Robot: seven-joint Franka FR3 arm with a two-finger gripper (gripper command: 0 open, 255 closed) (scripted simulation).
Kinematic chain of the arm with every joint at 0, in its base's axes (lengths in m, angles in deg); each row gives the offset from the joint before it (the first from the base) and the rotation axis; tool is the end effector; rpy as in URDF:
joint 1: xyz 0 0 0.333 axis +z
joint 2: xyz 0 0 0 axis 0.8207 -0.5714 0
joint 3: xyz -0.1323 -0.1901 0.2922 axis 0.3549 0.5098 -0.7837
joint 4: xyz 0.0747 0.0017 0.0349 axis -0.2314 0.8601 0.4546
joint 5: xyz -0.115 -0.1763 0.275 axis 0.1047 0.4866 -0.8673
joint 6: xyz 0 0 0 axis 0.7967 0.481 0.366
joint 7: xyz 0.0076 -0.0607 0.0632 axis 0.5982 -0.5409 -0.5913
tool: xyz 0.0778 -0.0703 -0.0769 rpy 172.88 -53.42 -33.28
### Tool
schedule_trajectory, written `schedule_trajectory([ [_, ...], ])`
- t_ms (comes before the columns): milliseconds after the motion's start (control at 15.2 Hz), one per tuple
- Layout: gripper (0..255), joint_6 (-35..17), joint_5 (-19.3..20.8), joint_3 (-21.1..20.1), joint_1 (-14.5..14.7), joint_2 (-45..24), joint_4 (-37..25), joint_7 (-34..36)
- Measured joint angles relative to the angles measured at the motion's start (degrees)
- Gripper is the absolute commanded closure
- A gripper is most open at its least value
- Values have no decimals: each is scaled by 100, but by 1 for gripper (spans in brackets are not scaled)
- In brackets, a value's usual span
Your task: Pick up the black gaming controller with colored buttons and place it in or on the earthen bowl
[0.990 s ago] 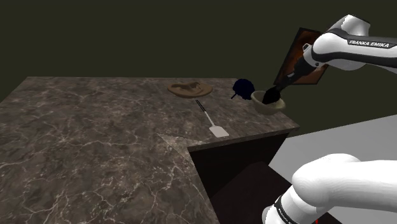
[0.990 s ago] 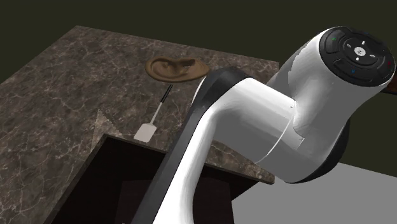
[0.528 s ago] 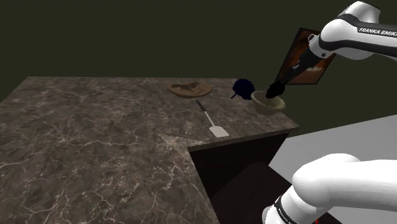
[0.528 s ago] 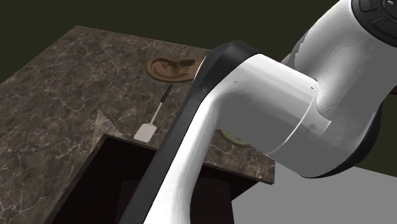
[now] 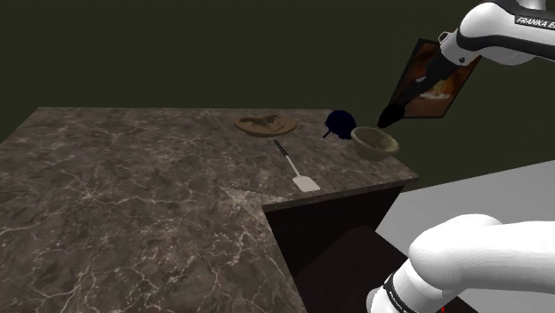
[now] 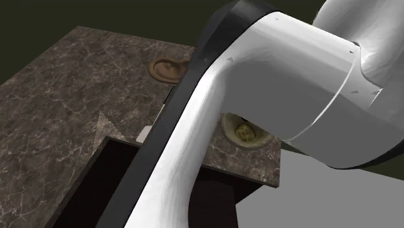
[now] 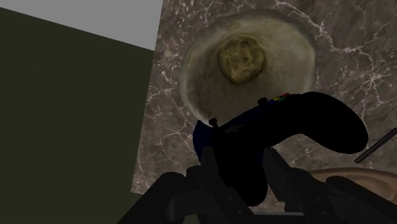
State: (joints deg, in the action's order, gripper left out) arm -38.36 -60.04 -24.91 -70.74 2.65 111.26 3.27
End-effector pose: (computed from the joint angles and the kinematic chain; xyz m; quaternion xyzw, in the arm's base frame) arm 0.1947 -0.2407 0.6722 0.9775 -0.0468 0.2009 0.0439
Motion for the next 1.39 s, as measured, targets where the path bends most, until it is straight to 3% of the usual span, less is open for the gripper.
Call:
schedule_trajectory([
  [330,255,317,-46,-39,43,-106,-422,16],
  [594,255,785,-178,-59,192,-573,-1353,53],
  [1386,255,54,-91,-1,111,-342,-390,32],
])
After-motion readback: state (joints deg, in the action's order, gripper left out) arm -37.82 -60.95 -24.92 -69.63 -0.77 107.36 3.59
